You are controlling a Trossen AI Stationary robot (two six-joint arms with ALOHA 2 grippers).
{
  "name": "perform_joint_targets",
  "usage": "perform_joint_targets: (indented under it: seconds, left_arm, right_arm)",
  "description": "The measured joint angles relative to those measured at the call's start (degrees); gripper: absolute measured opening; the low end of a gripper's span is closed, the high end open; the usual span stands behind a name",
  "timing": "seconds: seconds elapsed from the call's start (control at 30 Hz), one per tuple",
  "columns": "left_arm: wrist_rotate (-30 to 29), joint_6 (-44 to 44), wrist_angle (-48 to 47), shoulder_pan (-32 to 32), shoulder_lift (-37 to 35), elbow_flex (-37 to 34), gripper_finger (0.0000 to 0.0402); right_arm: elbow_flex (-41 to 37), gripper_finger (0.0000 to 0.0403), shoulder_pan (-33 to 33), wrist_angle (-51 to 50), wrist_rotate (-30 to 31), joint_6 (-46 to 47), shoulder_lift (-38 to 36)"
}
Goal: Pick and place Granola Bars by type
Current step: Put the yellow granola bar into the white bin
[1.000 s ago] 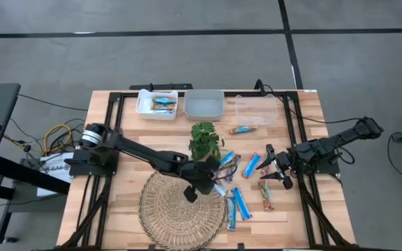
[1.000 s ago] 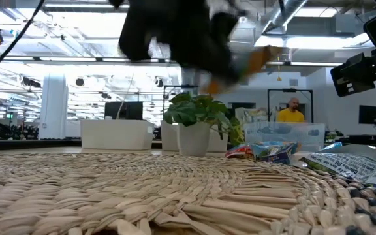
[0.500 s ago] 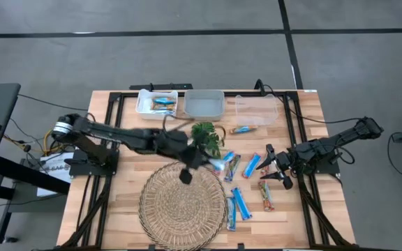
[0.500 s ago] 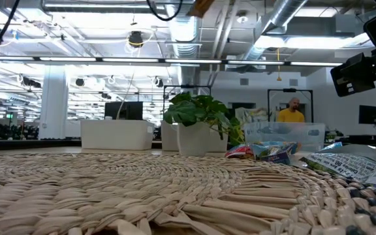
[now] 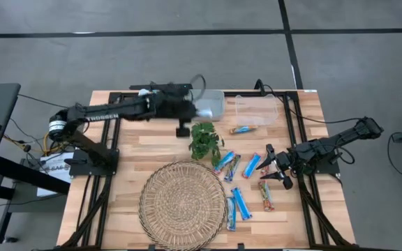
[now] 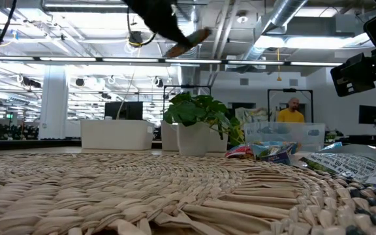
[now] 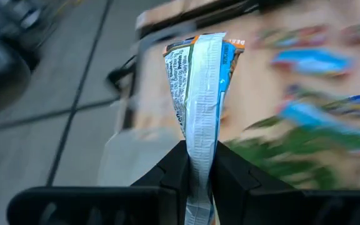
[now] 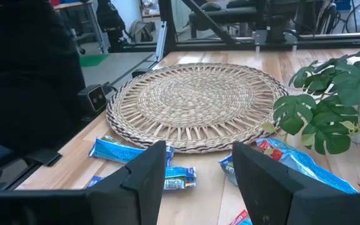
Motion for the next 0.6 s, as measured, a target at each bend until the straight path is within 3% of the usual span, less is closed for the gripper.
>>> perform_joint_targets:
  seconds: [0.3, 0.6]
  left_arm:
    - [-3.5, -3.7, -7.8, 15.4, 0.0, 0.0, 0.0048]
    - [-3.4, -10.2, -18.9, 24.6, 0.0, 0.0, 0.0048]
  right_arm:
    - [0.0, 0.0177, 0.0, 0.0, 0.0, 0.0, 0.0]
    - [0.0, 0.0178, 0.0, 0.0, 0.0, 0.0, 0.0]
